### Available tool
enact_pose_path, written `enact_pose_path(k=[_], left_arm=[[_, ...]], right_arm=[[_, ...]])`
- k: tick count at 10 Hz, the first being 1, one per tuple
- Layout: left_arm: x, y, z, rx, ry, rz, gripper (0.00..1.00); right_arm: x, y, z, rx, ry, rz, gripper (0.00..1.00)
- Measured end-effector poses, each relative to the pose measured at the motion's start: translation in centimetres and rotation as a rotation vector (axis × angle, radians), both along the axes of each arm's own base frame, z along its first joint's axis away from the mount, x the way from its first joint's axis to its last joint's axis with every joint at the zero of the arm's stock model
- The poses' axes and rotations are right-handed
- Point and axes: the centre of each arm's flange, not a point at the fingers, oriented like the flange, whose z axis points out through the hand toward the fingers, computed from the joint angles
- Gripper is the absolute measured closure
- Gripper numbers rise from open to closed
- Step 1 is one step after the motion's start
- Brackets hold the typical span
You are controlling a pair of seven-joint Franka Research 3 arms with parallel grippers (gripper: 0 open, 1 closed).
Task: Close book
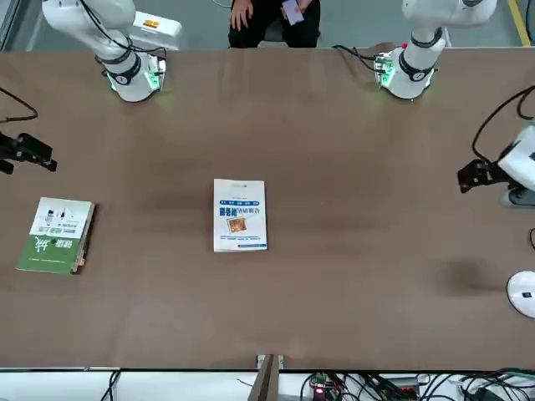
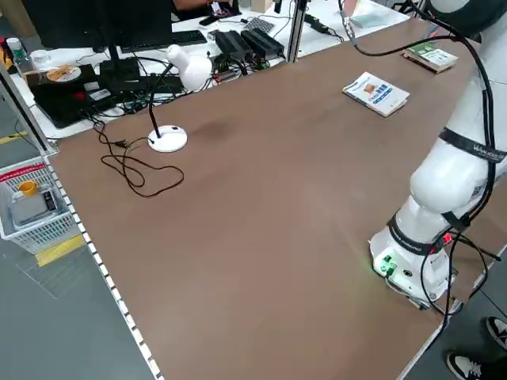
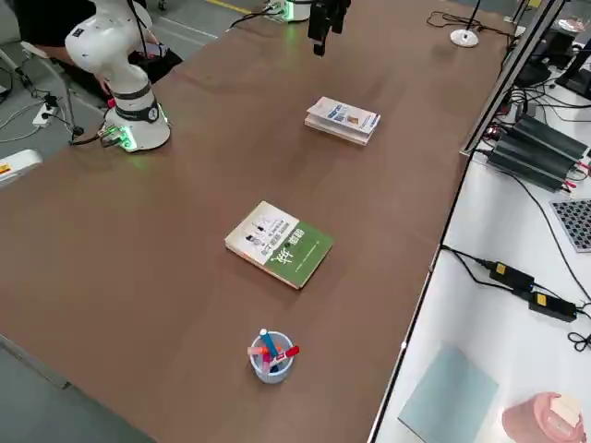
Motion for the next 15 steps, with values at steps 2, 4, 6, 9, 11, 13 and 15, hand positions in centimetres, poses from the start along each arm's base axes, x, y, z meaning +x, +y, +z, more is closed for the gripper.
enact_pose_path(k=[2,4,6,9,11,13,15], left_arm=[[0.1,1.4,0.3,-0.001,-0.005,0.013,0.00],[-0.3,1.4,1.3,-0.023,-0.019,0.015,0.00],[-0.8,1.3,2.3,-0.046,-0.033,0.017,0.00],[-1.5,0.6,3.5,-0.063,-0.051,0.014,0.00],[-1.9,0.4,4.3,-0.072,-0.061,0.015,0.00],[-2.8,0.5,5.2,-0.073,-0.054,0.018,0.00],[-3.5,0.6,6.0,-0.073,-0.053,0.018,0.00]], right_arm=[[-0.1,0.7,0.2,-0.009,0.000,-0.018,0.00],[-0.2,1.4,0.3,-0.038,-0.006,-0.025,0.00],[-0.2,1.4,0.3,-0.051,-0.007,-0.031,0.00],[0.0,1.0,0.2,-0.065,-0.013,-0.037,0.00],[0.0,0.9,0.0,-0.068,-0.013,-0.039,0.00],[0.0,0.8,-0.1,-0.069,-0.013,-0.039,0.00],[0.1,0.4,-0.1,-0.075,-0.018,-0.045,0.00]])
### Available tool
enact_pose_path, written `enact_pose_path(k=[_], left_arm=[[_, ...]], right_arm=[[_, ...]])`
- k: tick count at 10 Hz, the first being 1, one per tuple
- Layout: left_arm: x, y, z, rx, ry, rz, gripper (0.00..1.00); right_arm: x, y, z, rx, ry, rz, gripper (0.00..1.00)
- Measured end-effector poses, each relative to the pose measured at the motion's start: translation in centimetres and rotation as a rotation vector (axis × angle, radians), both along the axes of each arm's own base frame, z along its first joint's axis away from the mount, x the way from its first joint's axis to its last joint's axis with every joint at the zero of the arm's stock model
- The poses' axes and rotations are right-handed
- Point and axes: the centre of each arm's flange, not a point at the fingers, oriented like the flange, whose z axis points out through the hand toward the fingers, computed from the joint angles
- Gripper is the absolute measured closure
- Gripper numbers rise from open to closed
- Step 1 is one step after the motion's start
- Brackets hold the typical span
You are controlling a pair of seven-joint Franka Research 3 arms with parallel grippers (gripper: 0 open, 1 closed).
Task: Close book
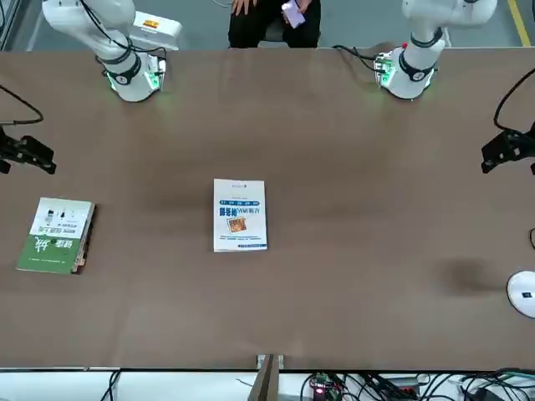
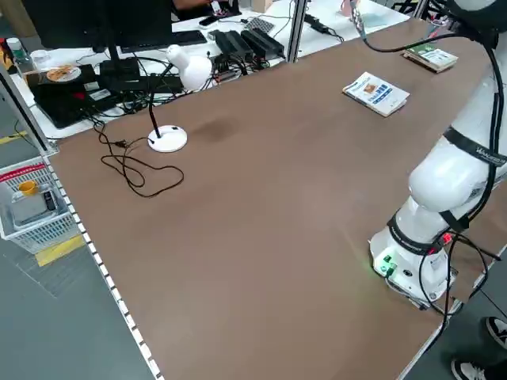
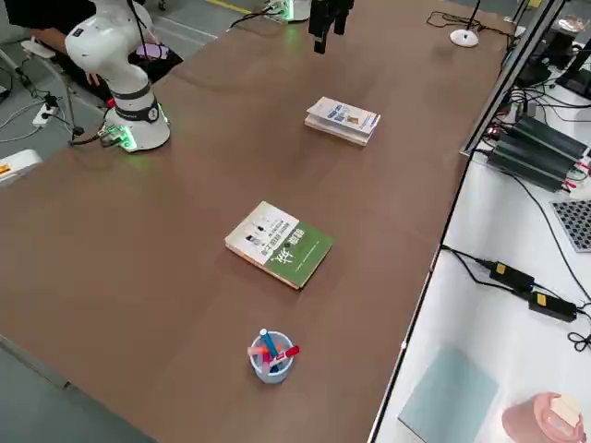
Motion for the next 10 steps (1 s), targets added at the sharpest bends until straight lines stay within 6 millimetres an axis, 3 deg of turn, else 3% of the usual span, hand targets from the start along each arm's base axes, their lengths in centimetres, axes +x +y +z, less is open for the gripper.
enact_pose_path(k=[5,10], left_arm=[[-0.4,-0.1,0.5,-0.014,-0.003,-0.001,0.00],[-1.1,0.2,-0.1,-0.011,0.062,0.002,0.00]], right_arm=[[0.1,-2.1,0.1,-0.002,-0.005,-0.034,0.00],[0.2,-2.0,0.1,-0.004,-0.010,-0.031,0.00]])
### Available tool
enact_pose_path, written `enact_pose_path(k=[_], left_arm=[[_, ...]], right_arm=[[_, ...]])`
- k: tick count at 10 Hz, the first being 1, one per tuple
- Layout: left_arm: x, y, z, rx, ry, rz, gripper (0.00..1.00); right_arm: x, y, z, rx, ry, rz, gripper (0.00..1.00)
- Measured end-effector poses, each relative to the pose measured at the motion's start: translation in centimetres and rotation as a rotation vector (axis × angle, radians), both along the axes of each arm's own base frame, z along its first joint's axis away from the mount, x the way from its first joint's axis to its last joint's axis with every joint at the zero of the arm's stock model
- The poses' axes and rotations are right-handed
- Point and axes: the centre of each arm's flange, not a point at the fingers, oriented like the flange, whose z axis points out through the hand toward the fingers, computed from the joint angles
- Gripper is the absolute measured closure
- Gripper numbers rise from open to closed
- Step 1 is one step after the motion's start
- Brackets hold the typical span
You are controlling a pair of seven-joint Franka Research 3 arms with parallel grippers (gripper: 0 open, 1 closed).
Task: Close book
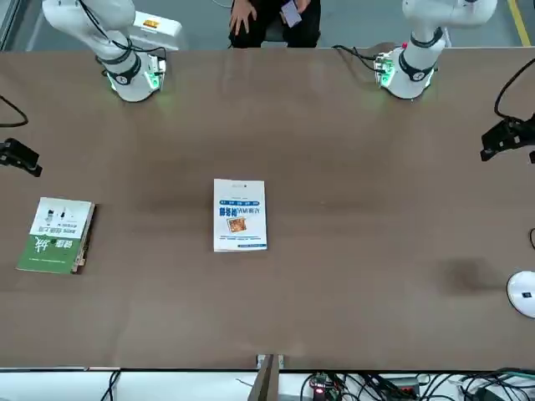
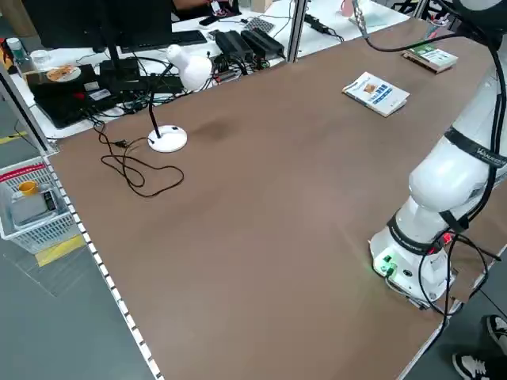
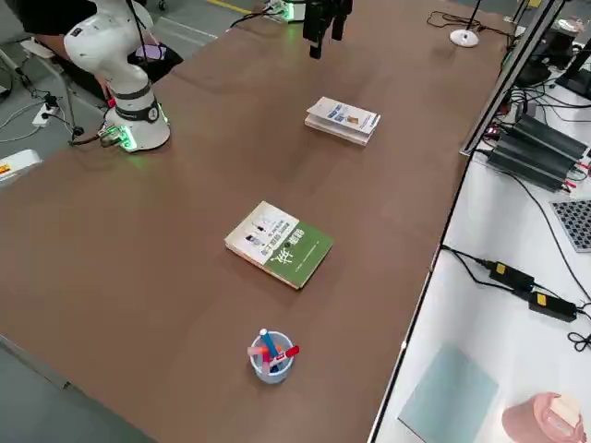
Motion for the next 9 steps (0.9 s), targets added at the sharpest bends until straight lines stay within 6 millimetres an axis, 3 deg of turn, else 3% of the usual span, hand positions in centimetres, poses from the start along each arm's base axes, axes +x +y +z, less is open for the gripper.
enact_pose_path(k=[9], left_arm=[[-0.10,0.35,-0.12,0.002,0.013,0.006,0.00]], right_arm=[[0.12,0.19,-0.37,-0.001,-0.003,0.004,0.00]])
